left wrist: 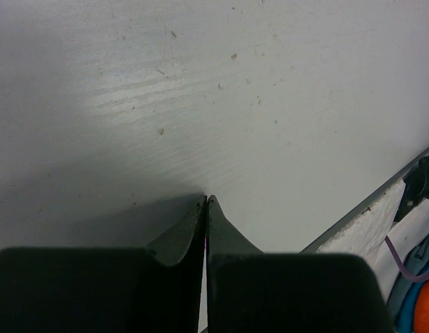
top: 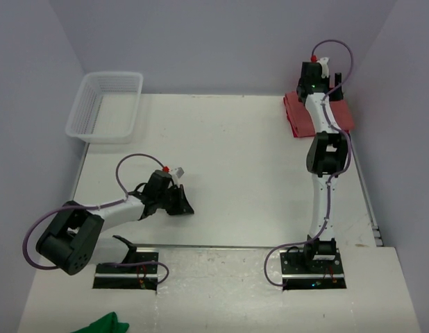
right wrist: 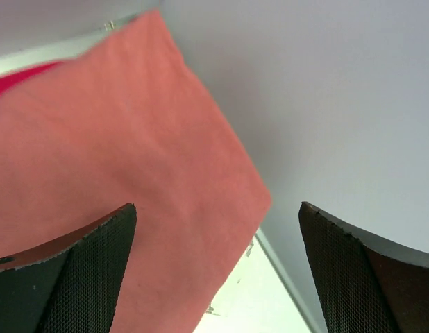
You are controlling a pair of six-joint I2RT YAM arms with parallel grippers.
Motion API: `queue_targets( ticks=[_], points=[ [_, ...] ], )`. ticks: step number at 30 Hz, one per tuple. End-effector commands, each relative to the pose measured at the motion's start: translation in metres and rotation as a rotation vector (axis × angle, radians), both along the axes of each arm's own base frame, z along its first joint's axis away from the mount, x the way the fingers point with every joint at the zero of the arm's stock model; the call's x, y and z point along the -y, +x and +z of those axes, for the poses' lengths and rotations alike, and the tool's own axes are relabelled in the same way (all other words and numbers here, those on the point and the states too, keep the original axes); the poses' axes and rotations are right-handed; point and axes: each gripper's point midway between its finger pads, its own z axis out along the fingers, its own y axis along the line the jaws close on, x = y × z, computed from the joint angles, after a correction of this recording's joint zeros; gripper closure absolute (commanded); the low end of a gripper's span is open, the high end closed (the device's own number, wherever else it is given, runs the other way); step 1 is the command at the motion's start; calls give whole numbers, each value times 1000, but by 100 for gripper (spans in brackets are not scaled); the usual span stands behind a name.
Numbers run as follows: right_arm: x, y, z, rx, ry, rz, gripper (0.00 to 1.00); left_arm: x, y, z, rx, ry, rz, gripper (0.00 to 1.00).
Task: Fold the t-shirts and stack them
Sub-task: Put the neatly folded tshirt into the corner of the board with the right arm
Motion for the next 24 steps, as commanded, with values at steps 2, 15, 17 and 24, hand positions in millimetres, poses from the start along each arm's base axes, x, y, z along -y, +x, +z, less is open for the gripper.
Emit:
queue_targets(
  ticks=[2, 15, 17, 24],
  points=[
    [-60, -1, 148, 284, -56, 104, 1, -9, -11, -10, -42, 64, 14, 99],
    [-232, -98, 109, 197, 677, 538, 100, -25, 10, 17, 112, 189, 140, 100],
    [-268, -119, 113, 192, 761, 661, 100, -28, 17, 30, 165, 197, 160, 100],
    [-334, -207, 84, 125, 820, 854, 1, -60, 38, 69, 352, 294, 300, 88]
  ],
)
